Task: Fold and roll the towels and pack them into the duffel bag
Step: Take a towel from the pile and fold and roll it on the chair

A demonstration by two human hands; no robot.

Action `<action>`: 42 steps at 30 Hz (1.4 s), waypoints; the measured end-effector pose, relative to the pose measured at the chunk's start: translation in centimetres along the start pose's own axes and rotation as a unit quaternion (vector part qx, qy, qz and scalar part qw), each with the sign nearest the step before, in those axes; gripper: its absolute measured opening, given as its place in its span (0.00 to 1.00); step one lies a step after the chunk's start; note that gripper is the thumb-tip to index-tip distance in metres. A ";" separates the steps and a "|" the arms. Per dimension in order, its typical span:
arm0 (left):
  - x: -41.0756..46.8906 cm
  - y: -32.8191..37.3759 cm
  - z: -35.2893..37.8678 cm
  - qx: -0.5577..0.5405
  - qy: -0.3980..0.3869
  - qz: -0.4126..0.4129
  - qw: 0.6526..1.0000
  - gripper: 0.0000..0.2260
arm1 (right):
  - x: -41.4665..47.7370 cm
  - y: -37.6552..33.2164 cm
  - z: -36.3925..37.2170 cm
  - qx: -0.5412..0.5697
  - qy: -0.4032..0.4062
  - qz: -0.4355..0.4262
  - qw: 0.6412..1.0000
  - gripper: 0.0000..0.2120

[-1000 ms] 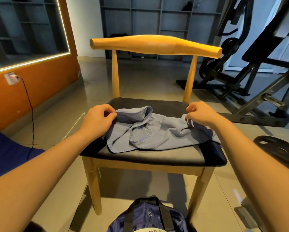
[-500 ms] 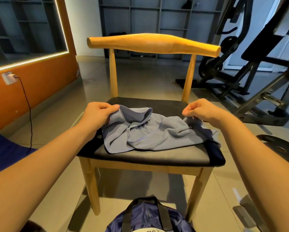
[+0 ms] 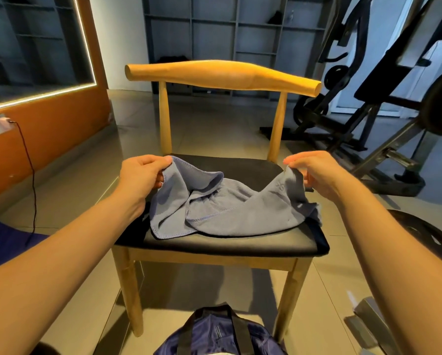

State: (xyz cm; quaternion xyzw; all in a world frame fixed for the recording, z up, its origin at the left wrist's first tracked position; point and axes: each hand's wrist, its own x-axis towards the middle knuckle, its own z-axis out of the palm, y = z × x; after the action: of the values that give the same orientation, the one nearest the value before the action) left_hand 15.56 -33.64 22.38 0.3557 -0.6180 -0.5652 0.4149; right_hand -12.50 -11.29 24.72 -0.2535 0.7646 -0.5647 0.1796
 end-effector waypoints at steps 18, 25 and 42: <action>-0.1 0.2 -0.2 0.216 0.066 0.133 0.965 0.07 | -1.3 -1.4 -0.5 -0.205 0.046 0.011 0.978 0.08; -0.8 0.9 1.3 0.149 0.052 0.251 0.955 0.07 | -2.4 -5.4 1.2 -0.168 0.052 -0.184 0.967 0.07; 0.1 7.6 2.3 0.281 -0.030 0.294 0.913 0.05 | -4.6 -8.1 2.5 -0.049 0.027 -0.224 0.973 0.05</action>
State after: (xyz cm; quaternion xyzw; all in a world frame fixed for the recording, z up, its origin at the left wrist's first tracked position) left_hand 13.61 -31.93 29.88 0.2428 -0.8399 -0.2311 0.4269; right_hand -5.84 -12.40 31.65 -0.4113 0.7197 -0.5591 0.0154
